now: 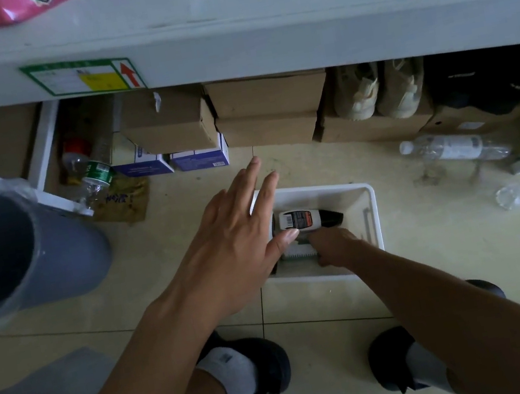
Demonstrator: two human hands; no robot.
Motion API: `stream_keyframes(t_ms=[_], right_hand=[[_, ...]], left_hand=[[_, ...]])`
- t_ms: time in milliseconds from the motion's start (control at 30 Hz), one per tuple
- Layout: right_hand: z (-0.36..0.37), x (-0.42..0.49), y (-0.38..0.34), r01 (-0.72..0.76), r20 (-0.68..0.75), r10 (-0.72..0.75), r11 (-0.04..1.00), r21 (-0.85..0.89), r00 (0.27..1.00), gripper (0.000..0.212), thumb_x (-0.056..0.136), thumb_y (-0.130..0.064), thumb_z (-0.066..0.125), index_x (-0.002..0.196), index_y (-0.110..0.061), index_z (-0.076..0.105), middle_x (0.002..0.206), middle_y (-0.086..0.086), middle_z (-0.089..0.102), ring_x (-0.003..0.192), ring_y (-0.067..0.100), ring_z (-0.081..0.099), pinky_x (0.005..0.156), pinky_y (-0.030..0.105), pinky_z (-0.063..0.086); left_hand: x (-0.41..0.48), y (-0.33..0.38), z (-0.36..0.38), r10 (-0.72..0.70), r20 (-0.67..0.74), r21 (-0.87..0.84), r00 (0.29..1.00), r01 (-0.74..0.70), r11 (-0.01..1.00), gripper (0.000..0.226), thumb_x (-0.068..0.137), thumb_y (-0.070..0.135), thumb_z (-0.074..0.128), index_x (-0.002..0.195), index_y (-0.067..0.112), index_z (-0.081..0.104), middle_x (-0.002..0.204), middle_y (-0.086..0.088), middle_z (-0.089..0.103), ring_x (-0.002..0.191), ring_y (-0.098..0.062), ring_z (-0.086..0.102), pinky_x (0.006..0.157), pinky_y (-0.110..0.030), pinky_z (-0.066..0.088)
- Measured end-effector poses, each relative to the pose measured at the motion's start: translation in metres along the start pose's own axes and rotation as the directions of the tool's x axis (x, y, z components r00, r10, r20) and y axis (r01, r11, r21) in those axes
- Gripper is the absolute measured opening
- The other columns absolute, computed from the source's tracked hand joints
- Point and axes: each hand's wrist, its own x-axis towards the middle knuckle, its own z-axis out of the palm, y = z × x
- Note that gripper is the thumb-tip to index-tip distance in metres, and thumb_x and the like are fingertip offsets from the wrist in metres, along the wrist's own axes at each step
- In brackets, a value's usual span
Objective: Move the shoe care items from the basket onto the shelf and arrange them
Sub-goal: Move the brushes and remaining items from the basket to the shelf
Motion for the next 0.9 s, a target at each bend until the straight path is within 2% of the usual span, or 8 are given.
stream_keyframes(t_ms=[133, 233, 267, 367, 467, 633, 800, 900], right_hand=[[-0.008, -0.007, 0.001, -0.019, -0.025, 0.019, 1.000, 0.026, 1.000, 0.023, 0.093, -0.026, 0.055, 0.113, -0.015, 0.060, 0.111, 0.011, 0.065, 0.098, 0.030, 0.063, 0.080, 0.038, 0.051], [-0.016, -0.023, 0.007, -0.009, -0.170, -0.005, 0.997, -0.083, 0.985, 0.039, 0.091, -0.060, 0.046, 0.099, -0.023, 0.052, 0.096, 0.008, 0.060, 0.074, 0.023, 0.056, 0.055, 0.029, 0.045], [-0.021, -0.029, 0.008, 0.027, -0.162, -0.042, 0.995, -0.094, 0.986, 0.038, 0.093, -0.060, 0.042, 0.102, -0.025, 0.051, 0.098, 0.008, 0.060, 0.076, 0.023, 0.057, 0.058, 0.029, 0.045], [-0.055, -0.068, 0.006, 0.082, -0.137, -0.103, 0.985, -0.151, 0.985, 0.041, 0.104, -0.037, 0.039, 0.139, -0.017, 0.043, 0.127, 0.011, 0.061, 0.108, 0.030, 0.063, 0.082, 0.034, 0.050], [-0.085, -0.110, 0.003, 0.063, -0.244, -0.127, 0.965, -0.253, 0.961, 0.052, 0.103, -0.024, 0.044, 0.150, -0.008, 0.028, 0.133, 0.013, 0.059, 0.114, 0.030, 0.063, 0.091, 0.038, 0.051], [-0.137, -0.191, -0.028, -0.002, -0.421, -0.132, 0.953, -0.304, 0.897, 0.039, 0.099, -0.024, 0.050, 0.135, -0.010, 0.040, 0.106, 0.009, 0.068, 0.081, 0.025, 0.066, 0.062, 0.033, 0.047], [-0.189, -0.275, -0.049, -0.029, -0.552, -0.132, 0.961, -0.274, 0.824, 0.032, 0.096, -0.016, 0.053, 0.127, -0.013, 0.042, 0.101, 0.009, 0.068, 0.082, 0.029, 0.068, 0.059, 0.037, 0.052], [-0.220, -0.319, -0.054, -0.022, -0.627, -0.164, 0.961, -0.277, 0.762, 0.034, 0.094, -0.014, 0.054, 0.125, -0.015, 0.039, 0.093, 0.010, 0.068, 0.078, 0.032, 0.067, 0.057, 0.035, 0.043]], left_hand=[[0.001, 0.005, -0.010, 0.002, 0.009, -0.004, 1.000, -0.002, 1.000, 0.074, 0.103, 0.060, 0.025, 0.160, 0.024, -0.006, 0.166, 0.001, -0.023, 0.154, -0.016, -0.002, 0.122, -0.033, 0.004], [-0.001, 0.007, -0.019, 0.018, -0.012, 0.028, 1.000, -0.018, 0.999, 0.076, 0.103, 0.060, 0.024, 0.161, 0.021, -0.004, 0.168, -0.002, -0.019, 0.154, -0.018, 0.001, 0.123, -0.036, 0.009], [-0.003, 0.009, -0.023, 0.024, -0.017, 0.057, 1.000, -0.023, 0.998, 0.076, 0.103, 0.061, 0.023, 0.161, 0.020, -0.005, 0.168, -0.003, -0.018, 0.155, -0.019, 0.000, 0.125, -0.037, 0.010], [-0.014, 0.017, -0.041, 0.030, -0.013, 0.105, 0.999, -0.029, 0.994, 0.078, 0.101, 0.064, 0.018, 0.158, 0.023, -0.017, 0.166, -0.001, -0.026, 0.154, -0.017, -0.010, 0.125, -0.038, 0.003], [-0.026, 0.027, -0.072, 0.064, -0.067, 0.068, 0.996, -0.060, 0.996, 0.080, 0.101, 0.066, 0.019, 0.156, 0.026, -0.023, 0.165, 0.002, -0.027, 0.154, -0.013, -0.013, 0.118, -0.031, -0.004], [-0.043, 0.035, -0.121, 0.105, -0.249, -0.024, 0.963, -0.114, 0.993, 0.083, 0.100, 0.063, 0.029, 0.158, 0.027, -0.018, 0.168, 0.002, -0.014, 0.155, -0.013, -0.002, 0.122, -0.034, 0.007], [-0.052, 0.026, -0.128, 0.057, -0.368, -0.007, 0.928, -0.064, 0.998, 0.080, 0.100, 0.061, 0.028, 0.160, 0.022, -0.009, 0.170, -0.003, -0.004, 0.156, -0.017, 0.004, 0.124, -0.044, 0.020], [-0.054, 0.032, -0.132, 0.037, -0.357, 0.028, 0.933, -0.029, 0.999, 0.075, 0.103, 0.060, 0.023, 0.161, 0.020, -0.001, 0.170, -0.002, 0.001, 0.155, -0.017, 0.008, 0.122, -0.045, 0.023]])
